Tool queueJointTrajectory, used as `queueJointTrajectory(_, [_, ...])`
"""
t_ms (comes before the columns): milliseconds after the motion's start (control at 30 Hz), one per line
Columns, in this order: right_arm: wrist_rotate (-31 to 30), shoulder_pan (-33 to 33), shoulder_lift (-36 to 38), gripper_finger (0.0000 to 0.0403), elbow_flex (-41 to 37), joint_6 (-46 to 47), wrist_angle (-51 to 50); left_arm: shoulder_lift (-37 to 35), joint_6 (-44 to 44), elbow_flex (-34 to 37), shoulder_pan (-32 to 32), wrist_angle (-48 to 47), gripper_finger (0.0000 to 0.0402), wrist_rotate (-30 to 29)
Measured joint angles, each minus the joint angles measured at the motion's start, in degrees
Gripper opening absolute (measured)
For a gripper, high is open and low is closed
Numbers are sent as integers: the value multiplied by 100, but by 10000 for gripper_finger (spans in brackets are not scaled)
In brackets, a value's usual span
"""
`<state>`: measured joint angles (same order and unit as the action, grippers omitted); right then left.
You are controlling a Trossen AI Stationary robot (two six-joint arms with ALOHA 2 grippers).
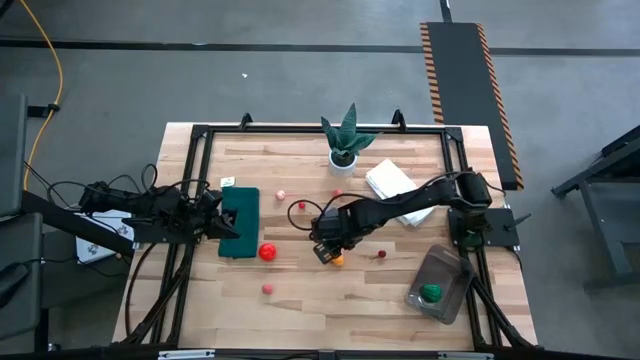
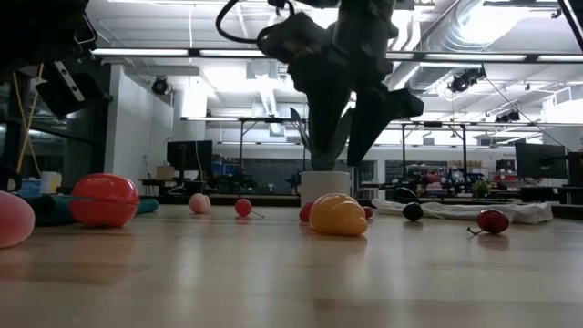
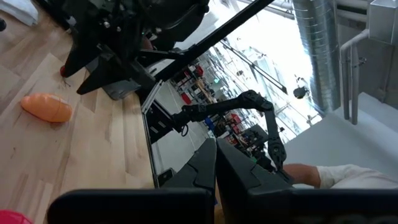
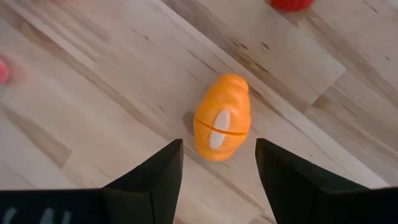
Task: Pick and placing Produce into tupperware
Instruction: Put the orange croissant into the black bin
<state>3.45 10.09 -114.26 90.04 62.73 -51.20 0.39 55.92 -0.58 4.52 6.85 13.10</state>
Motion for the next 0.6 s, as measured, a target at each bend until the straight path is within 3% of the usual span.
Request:
queueJointTrajectory(267, [-77, -61, 14, 193, 0, 38, 201, 0, -11, 0, 1, -13, 1, 0])
queueJointTrajectory(600, [332, -149, 18, 193, 0, -21, 330, 0, -9, 0, 0, -20, 1, 0])
